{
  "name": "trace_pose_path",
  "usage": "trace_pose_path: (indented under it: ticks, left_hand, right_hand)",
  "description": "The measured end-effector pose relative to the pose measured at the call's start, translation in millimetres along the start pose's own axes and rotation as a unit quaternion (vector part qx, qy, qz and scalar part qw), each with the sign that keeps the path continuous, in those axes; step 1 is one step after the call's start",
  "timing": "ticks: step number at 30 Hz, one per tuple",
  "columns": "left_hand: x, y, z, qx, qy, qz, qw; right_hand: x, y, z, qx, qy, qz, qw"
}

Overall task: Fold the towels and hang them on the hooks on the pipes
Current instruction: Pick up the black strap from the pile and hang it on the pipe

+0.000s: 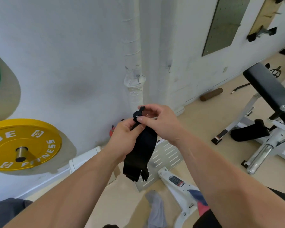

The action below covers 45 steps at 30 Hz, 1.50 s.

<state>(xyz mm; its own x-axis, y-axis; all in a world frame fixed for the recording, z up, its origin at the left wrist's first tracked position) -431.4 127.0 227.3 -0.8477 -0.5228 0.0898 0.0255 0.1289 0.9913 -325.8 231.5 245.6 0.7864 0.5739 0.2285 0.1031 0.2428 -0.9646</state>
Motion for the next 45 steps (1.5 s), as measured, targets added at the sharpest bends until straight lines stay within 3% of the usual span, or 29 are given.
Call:
trace_pose_path:
  ticks: [5,16,24,32,39,42,45]
  left_hand:
    - [-3,-3,31,0.003,0.002,0.032,0.999]
    - [38,-23,175,-0.024,-0.052,0.02,0.998]
    - [45,-31,252,-0.06,-0.038,0.049,0.996]
    - [6,-21,276,-0.054,-0.024,0.044,0.997]
    - [-28,-27,282,-0.036,0.056,0.051,0.997]
    - [-29,-32,295,-0.021,0.058,0.043,0.997]
    - [-22,-40,321,0.002,0.053,0.037,0.998]
  right_hand:
    - [3,7,35,0.004,0.035,-0.023,0.999]
    - [-39,31,157,-0.133,0.093,0.059,0.985]
    - [-45,54,217,-0.123,0.133,-0.043,0.983]
    - [0,69,235,-0.071,0.098,-0.022,0.992]
    - [26,91,253,-0.041,0.095,-0.093,0.99]
    - [17,103,261,-0.068,0.08,-0.019,0.994]
    - [13,120,275,-0.15,0.023,0.098,0.984]
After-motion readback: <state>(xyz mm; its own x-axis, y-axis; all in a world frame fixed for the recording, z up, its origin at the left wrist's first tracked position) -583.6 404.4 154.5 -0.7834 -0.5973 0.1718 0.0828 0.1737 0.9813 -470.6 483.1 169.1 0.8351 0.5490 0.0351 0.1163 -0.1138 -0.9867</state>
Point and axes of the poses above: each hand's wrist, its own z-axis towards the middle knuckle, its own x-axis out of the back of the hand, y = z × x, the point moved 1 cm from there along z, towards the middle knuckle, and after that the axes turned 5 degrees about y, right-handed, at the moved point
